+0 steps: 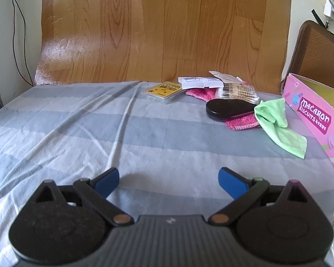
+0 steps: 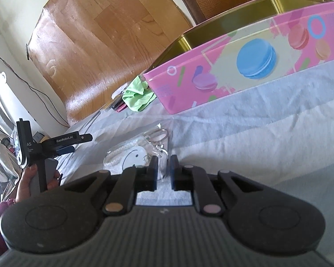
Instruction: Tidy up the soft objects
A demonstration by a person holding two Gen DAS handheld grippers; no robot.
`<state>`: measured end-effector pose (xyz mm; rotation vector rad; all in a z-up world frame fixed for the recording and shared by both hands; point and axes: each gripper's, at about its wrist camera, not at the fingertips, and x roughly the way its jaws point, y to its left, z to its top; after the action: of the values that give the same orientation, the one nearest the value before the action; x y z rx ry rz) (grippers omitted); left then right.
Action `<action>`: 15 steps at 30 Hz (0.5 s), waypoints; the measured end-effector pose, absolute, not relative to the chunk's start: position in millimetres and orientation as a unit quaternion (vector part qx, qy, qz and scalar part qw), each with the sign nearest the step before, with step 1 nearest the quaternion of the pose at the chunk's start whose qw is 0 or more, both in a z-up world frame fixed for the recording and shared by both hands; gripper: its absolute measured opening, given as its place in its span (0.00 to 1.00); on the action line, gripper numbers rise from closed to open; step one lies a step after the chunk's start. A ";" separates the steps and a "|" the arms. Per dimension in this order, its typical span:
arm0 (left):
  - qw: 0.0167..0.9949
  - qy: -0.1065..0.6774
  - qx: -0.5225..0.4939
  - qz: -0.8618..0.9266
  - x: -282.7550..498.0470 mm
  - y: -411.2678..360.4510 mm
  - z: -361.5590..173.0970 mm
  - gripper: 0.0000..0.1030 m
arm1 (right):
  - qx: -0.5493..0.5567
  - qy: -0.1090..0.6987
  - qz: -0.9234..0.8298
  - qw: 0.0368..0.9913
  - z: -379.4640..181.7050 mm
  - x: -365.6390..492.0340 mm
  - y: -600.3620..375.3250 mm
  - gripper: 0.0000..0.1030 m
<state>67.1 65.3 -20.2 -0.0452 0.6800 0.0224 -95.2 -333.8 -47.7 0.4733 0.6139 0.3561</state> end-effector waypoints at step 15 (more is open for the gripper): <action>0.943 0.333 -0.020 0.006 68.2 67.9 -20.1 0.96 | 0.193 0.303 0.188 0.914 -45.7 -100.7 -314.1 0.15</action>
<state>68.2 67.9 -20.1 -0.0411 0.6789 0.0114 -100.7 -314.1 -45.7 0.3974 0.6240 0.3871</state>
